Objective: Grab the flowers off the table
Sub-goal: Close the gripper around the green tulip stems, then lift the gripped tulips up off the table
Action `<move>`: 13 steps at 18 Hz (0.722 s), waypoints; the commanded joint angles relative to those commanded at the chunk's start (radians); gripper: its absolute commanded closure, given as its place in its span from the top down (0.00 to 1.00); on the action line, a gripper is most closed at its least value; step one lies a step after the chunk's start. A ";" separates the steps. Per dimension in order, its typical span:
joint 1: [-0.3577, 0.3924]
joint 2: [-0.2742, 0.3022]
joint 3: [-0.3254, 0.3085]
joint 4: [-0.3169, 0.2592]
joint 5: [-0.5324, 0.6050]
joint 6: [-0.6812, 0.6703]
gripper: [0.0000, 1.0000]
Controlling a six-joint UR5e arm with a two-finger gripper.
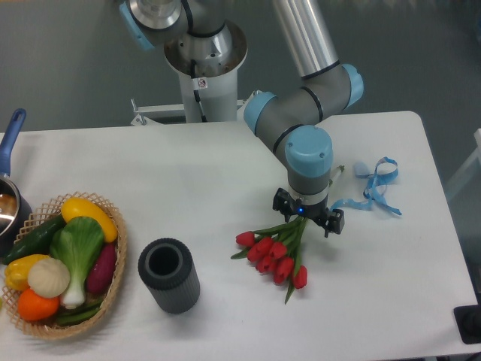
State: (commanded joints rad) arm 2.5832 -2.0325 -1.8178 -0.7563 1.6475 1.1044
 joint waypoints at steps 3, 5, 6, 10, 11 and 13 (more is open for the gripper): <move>0.000 -0.002 -0.002 -0.002 -0.002 0.002 0.72; 0.002 0.000 -0.003 -0.002 -0.008 0.002 0.19; 0.002 0.002 -0.008 -0.003 -0.008 0.002 0.00; 0.002 0.011 -0.008 -0.005 -0.008 0.002 0.00; 0.002 0.014 -0.008 -0.005 -0.008 -0.004 0.00; 0.000 0.020 -0.008 -0.005 -0.006 -0.008 0.00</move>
State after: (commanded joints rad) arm 2.5832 -2.0126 -1.8254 -0.7609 1.6414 1.0968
